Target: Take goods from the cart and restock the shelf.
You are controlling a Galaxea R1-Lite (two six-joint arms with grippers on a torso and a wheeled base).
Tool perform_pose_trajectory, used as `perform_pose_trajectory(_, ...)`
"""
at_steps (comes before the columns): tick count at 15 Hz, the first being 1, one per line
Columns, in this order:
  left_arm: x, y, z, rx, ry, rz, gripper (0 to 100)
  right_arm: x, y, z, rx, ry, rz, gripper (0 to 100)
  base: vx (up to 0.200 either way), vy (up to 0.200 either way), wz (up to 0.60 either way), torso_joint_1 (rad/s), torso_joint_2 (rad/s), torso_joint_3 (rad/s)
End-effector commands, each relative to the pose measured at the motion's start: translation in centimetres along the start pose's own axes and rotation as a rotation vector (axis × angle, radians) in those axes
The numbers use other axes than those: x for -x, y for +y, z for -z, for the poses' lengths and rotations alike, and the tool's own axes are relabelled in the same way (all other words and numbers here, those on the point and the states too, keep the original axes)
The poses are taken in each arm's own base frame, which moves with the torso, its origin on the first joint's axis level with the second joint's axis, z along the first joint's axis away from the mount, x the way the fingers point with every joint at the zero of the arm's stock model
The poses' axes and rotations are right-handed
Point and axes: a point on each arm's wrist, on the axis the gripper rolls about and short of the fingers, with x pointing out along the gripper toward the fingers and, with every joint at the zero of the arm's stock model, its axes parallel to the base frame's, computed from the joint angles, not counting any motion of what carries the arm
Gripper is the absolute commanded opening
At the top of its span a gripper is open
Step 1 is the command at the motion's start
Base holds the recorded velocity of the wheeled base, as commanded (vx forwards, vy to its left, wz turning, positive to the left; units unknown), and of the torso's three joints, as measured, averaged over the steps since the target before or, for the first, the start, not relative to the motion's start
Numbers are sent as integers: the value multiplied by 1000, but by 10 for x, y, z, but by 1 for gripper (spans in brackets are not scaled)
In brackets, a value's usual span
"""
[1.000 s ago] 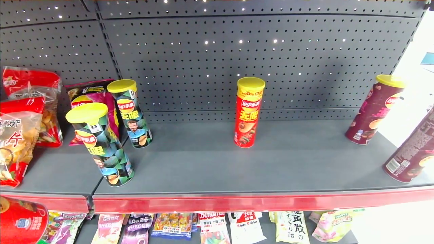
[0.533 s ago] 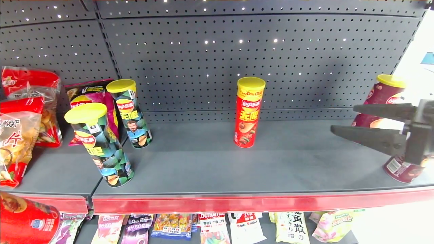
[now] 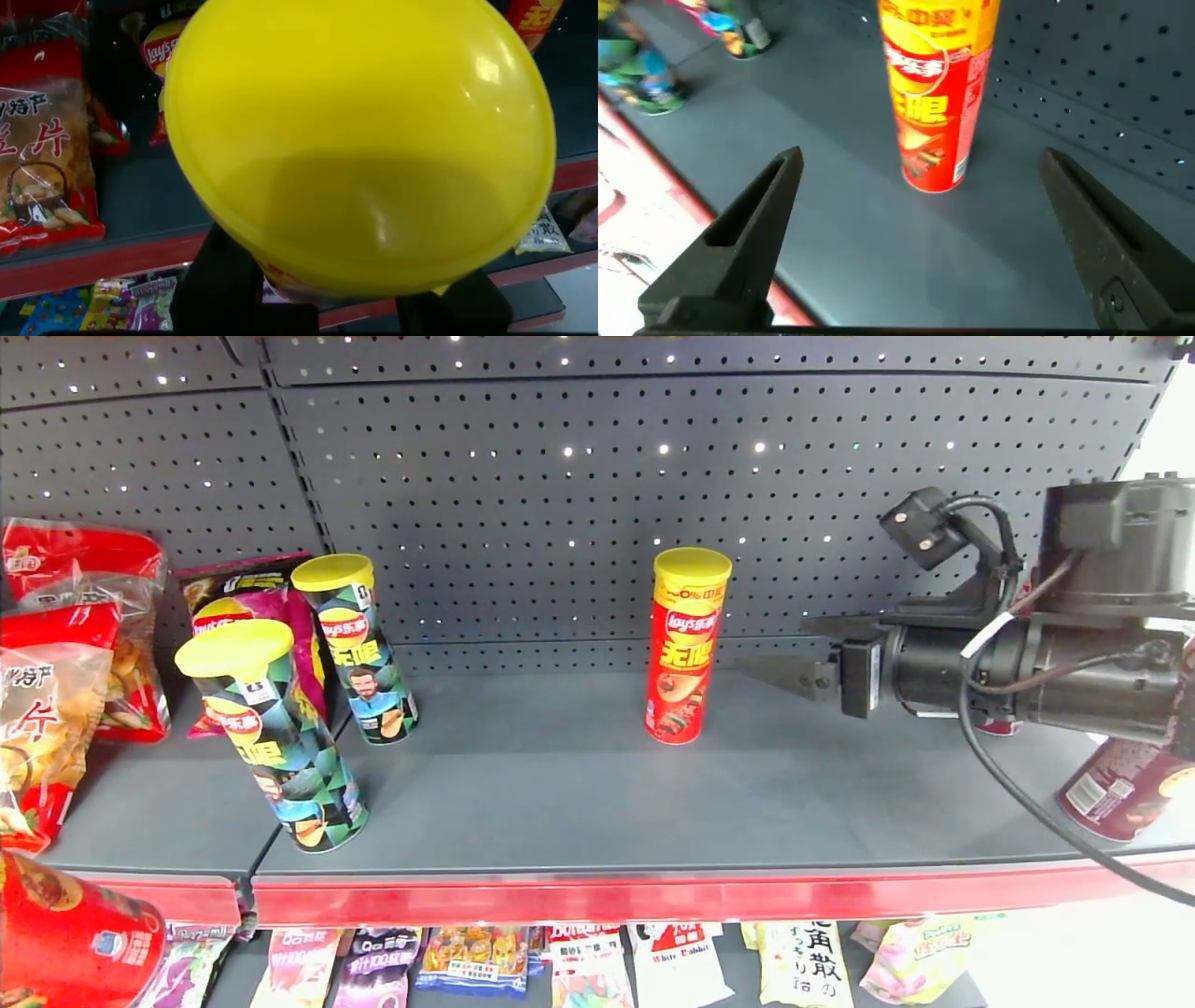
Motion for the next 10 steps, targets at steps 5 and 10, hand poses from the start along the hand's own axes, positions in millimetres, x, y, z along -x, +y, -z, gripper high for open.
perform_pose_trajectory(5,-2,1,-1,1,8,-18,0,-54,-13,-10,-57,-3,29,100,0,0,0,0,0,0)
perform_pose_trajectory(10,-4,1,-1,1,15,-18,0,-66,4,-14,-36,-9,-24,100,0,0,0,0,0,0)
